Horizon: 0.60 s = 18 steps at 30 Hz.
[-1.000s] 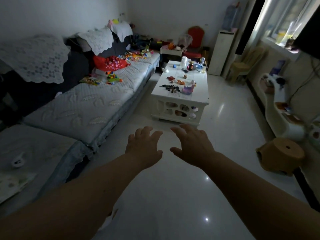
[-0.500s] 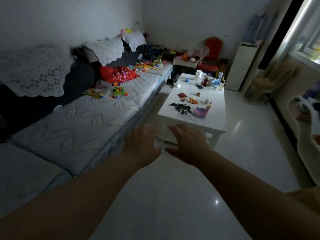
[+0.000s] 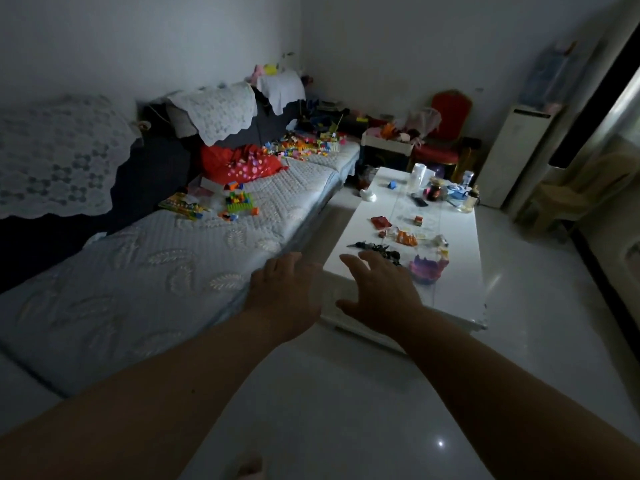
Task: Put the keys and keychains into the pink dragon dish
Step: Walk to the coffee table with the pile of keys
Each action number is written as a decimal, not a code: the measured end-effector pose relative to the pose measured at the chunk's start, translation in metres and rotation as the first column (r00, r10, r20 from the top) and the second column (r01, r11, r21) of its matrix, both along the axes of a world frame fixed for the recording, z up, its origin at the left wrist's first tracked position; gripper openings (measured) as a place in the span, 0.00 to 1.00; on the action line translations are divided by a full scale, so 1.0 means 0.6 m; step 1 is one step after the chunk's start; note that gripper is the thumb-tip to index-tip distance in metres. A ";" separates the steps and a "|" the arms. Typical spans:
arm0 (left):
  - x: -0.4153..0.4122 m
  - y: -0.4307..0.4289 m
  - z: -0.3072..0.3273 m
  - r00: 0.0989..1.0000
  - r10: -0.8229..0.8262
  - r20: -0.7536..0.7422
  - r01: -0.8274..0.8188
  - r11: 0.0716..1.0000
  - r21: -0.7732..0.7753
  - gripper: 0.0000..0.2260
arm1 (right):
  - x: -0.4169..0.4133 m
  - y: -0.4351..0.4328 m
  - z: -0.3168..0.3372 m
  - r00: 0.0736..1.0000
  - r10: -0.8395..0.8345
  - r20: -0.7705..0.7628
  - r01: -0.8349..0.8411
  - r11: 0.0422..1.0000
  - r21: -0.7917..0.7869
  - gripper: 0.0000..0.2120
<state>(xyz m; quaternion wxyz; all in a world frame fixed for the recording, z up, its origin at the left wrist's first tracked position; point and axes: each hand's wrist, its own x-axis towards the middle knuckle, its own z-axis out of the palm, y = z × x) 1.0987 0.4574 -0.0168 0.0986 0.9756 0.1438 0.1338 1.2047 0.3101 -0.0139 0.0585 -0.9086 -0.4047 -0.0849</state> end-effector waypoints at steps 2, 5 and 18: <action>0.057 0.055 -0.005 1.000 -0.024 -0.005 0.024 1.000 -0.002 0.28 | 0.060 0.056 -0.008 1.000 -0.019 0.012 0.019 1.000 0.007 0.38; 0.136 0.134 -0.010 0.998 -0.055 -0.035 0.054 0.998 -0.015 0.27 | 0.138 0.131 -0.020 0.998 -0.058 -0.009 0.058 0.998 0.007 0.38; 0.482 0.360 -0.025 0.978 -0.156 -0.140 0.158 0.987 0.000 0.27 | 0.451 0.328 -0.060 0.985 -0.167 -0.039 0.166 0.986 -0.032 0.36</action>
